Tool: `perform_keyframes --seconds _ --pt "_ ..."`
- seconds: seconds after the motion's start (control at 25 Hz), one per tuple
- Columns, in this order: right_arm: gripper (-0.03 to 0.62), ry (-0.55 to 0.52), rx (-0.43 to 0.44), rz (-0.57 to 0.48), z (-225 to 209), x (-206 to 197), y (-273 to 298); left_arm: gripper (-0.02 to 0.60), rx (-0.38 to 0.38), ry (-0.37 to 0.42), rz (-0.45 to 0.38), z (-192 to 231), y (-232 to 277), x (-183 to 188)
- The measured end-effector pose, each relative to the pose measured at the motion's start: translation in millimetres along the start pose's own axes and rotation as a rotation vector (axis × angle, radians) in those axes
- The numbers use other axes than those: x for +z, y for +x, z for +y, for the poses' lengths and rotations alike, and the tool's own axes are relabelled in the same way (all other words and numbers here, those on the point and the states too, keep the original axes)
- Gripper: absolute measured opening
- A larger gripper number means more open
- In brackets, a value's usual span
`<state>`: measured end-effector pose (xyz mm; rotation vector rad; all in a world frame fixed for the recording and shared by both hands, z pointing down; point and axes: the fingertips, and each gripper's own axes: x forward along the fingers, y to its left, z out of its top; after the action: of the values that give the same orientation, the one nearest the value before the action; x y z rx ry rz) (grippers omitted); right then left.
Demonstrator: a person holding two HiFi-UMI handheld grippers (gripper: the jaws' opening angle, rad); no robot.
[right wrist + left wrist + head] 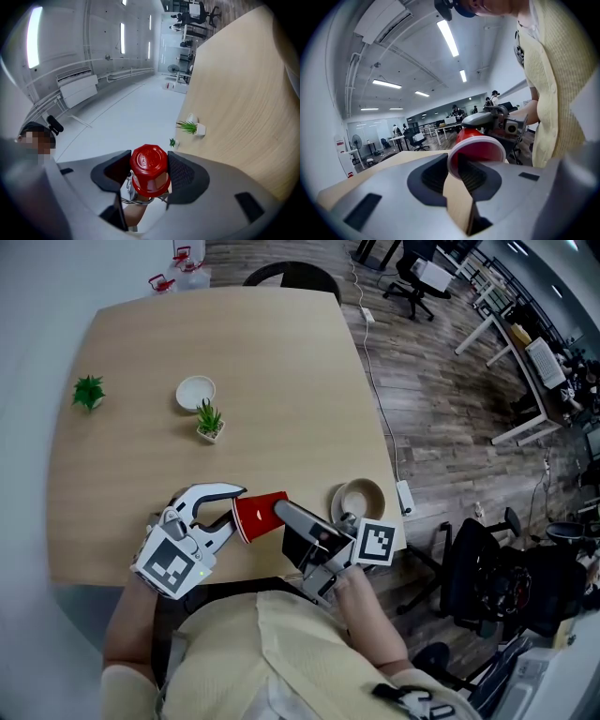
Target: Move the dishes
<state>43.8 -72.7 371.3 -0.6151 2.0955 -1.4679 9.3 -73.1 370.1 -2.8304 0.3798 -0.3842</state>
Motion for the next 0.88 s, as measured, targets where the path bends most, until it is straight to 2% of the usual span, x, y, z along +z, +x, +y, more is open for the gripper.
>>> perform_keyframes --seconds 0.24,0.4,0.52,0.68,0.88 --pt "0.249 -0.071 -0.014 -0.033 2 8 -4 0.049 -0.030 0.007 -0.007 -4 -2 3" --pt "0.244 -0.185 -0.090 -0.019 -3 9 -4 0.038 -0.044 0.049 0.051 -6 -7 -8" --pt "0.252 -0.276 -0.162 0.001 -9 8 -5 0.038 -0.036 0.029 0.084 -3 -10 -14" --pt "0.252 -0.352 -0.201 0.019 -13 9 -3 0.038 0.038 -0.030 0.117 13 -22 -23" --pt "0.238 -0.464 -0.238 0.079 -17 2 5 0.038 0.147 -0.107 0.251 40 -42 -44"
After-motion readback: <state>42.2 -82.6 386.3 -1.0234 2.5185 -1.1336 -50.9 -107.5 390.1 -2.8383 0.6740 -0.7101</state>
